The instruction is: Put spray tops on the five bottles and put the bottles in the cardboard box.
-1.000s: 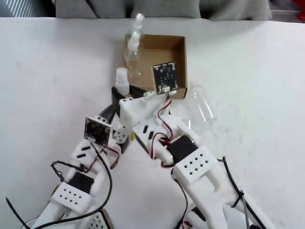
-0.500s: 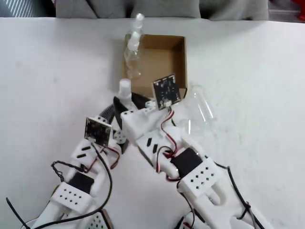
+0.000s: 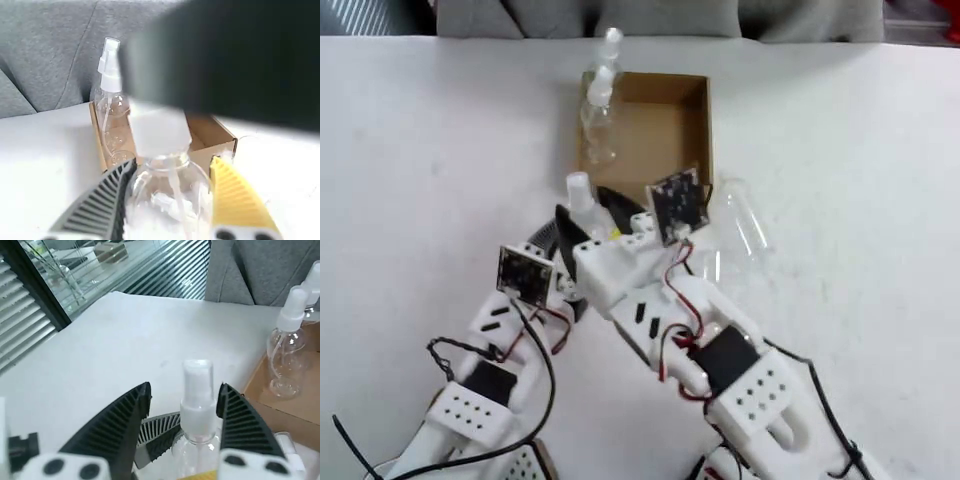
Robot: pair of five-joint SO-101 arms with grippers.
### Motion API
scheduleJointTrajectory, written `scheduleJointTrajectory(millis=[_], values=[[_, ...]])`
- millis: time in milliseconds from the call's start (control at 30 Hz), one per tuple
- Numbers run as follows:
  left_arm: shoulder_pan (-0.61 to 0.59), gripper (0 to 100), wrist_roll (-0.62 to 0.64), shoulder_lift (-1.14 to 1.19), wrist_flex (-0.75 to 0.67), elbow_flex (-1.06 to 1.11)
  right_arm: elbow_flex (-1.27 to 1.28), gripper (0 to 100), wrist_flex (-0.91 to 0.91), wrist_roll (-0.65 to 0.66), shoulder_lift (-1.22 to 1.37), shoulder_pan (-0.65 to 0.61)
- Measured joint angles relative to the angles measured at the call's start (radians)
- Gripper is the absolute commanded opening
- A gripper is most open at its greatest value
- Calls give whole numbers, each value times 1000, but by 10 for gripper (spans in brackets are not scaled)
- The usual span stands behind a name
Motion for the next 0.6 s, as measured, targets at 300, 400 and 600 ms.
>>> scheduleJointTrajectory(millis=[300, 400, 600], values=[[0, 60, 0, 0, 0, 0, 48, 183, 115, 0, -307, 192], [0, 60, 0, 0, 0, 0, 130, 183, 110, -71, -292, 322], [0, 61, 0, 0, 0, 0, 397, 184, -87, -138, -301, 525]])
